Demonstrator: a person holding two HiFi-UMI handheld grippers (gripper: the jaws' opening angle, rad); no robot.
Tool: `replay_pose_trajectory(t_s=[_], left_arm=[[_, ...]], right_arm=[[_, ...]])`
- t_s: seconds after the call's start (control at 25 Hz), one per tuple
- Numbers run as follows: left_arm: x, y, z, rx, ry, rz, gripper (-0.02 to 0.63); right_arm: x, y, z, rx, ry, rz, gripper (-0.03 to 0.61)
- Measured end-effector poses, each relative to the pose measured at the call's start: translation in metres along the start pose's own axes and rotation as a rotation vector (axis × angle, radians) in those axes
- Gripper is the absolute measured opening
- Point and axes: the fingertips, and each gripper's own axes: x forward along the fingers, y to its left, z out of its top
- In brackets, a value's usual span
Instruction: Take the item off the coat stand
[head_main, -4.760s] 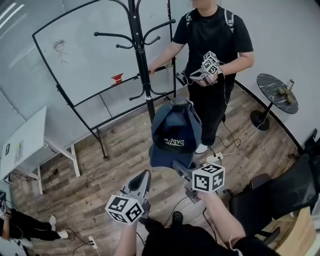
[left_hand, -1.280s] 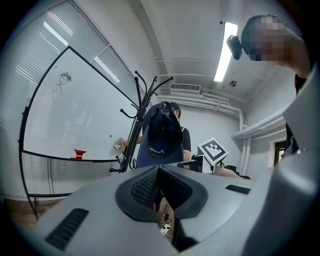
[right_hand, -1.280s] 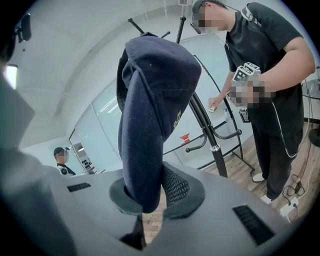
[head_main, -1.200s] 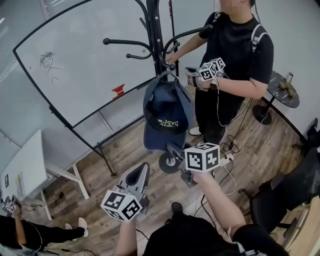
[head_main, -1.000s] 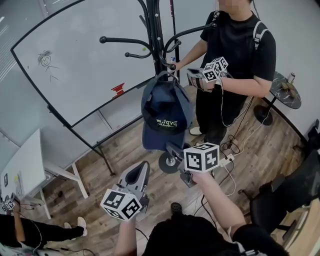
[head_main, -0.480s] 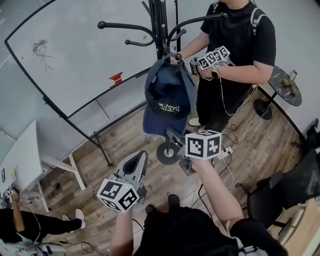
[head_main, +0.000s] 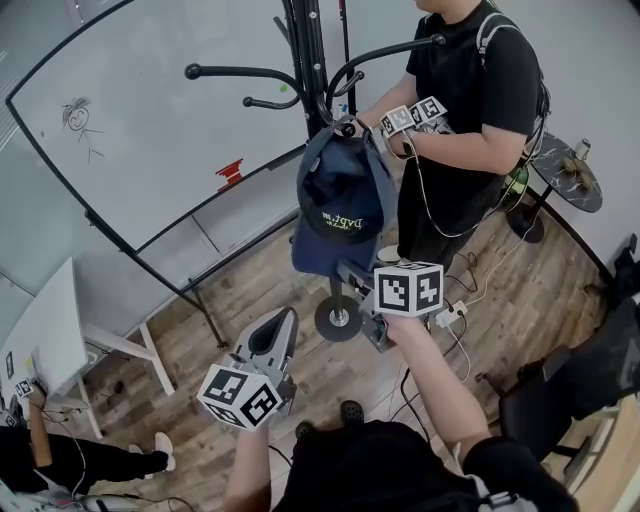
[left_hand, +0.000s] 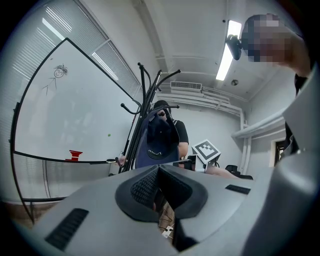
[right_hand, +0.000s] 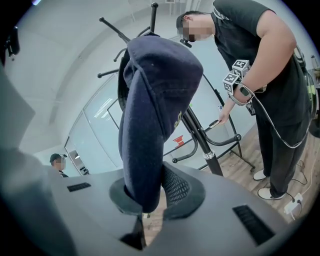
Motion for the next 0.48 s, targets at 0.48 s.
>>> replay_pose_trajectory(t_s=[0.48], left_arm=[[0.005,0.003,0.005,0.009,-0.017,0.026,0.015]], right_arm=[[0.015,-0.021,0.001,0.022,0.058,-0.009,0.049]])
